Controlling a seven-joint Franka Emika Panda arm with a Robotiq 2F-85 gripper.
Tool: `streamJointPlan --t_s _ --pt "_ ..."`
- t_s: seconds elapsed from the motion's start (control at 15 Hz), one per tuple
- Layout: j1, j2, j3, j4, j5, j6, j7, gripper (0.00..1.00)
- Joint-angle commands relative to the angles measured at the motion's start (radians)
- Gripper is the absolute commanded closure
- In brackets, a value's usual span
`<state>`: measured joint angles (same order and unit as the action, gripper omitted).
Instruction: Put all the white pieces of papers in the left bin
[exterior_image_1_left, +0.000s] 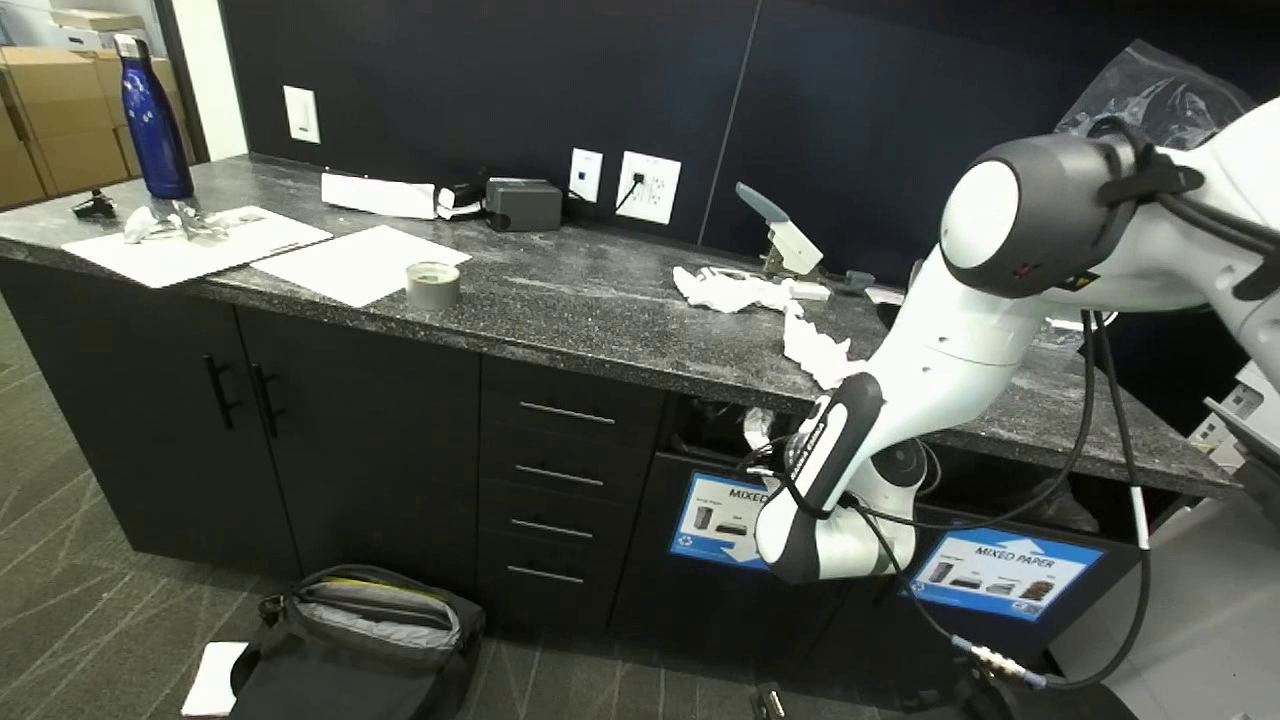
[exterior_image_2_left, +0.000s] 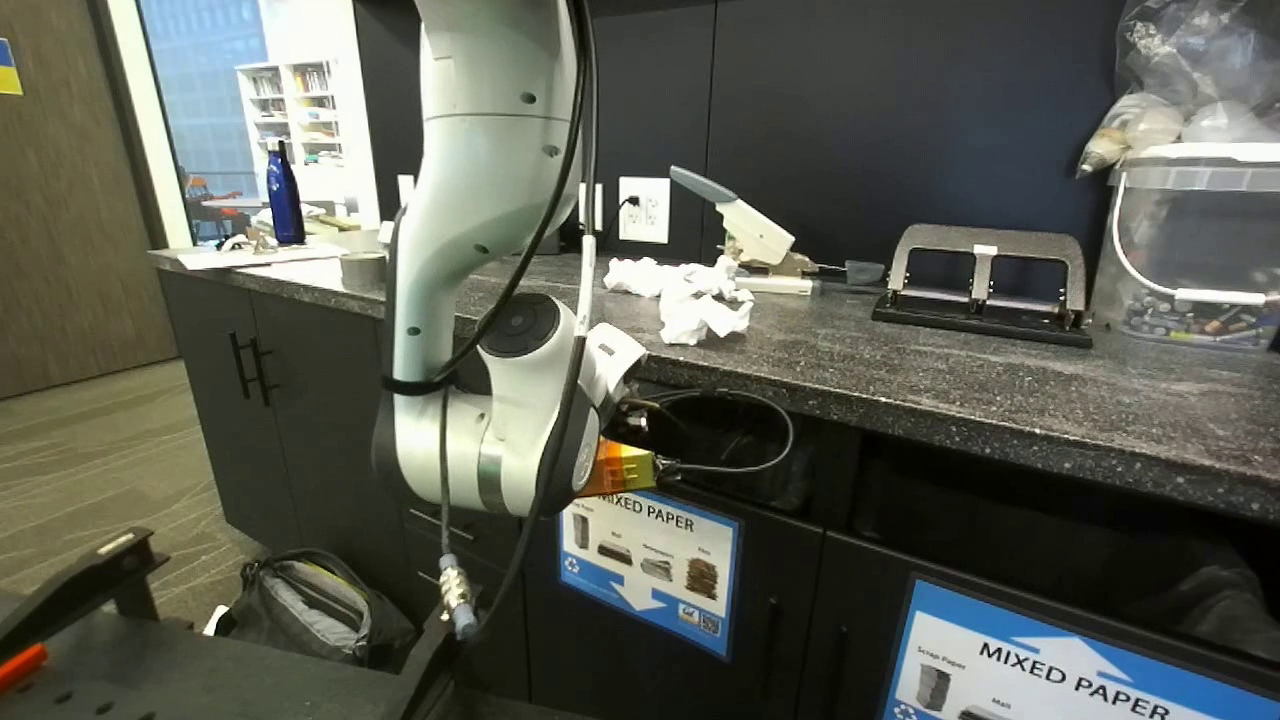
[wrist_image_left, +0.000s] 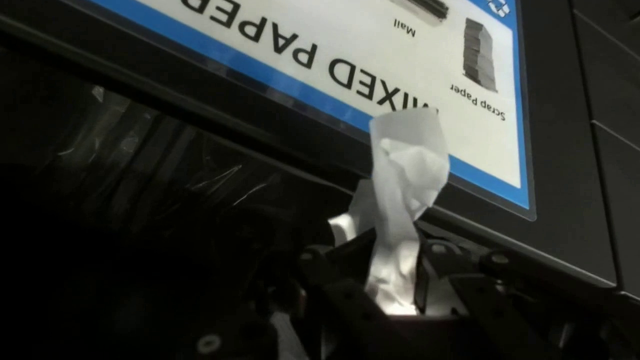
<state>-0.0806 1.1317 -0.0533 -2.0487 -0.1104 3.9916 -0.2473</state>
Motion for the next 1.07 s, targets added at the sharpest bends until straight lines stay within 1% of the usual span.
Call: streamJointPlan --t_s 0.0,0.27,0.6,0.73,0.8,0.87,1.0 --pt "0.03 0.059 -0.031 0.083 0.01 0.068 0.023 0.91" --pt "0.047 0.119 -0.045 0.166 0.037 0.117 0.015 0.92" --pt "0.063 0.177 -0.058 0.254 0.064 0.132 0.009 0.9" --pt "0.071 0.194 -0.064 0.284 0.085 0.133 0.006 0.91" --pt "0.075 0.199 -0.067 0.293 0.092 0.128 0.005 0.65" --pt "0.078 0.204 -0.07 0.301 0.099 0.13 0.006 0.64" --pt "0.086 0.206 -0.075 0.31 0.112 0.13 0.002 0.5"
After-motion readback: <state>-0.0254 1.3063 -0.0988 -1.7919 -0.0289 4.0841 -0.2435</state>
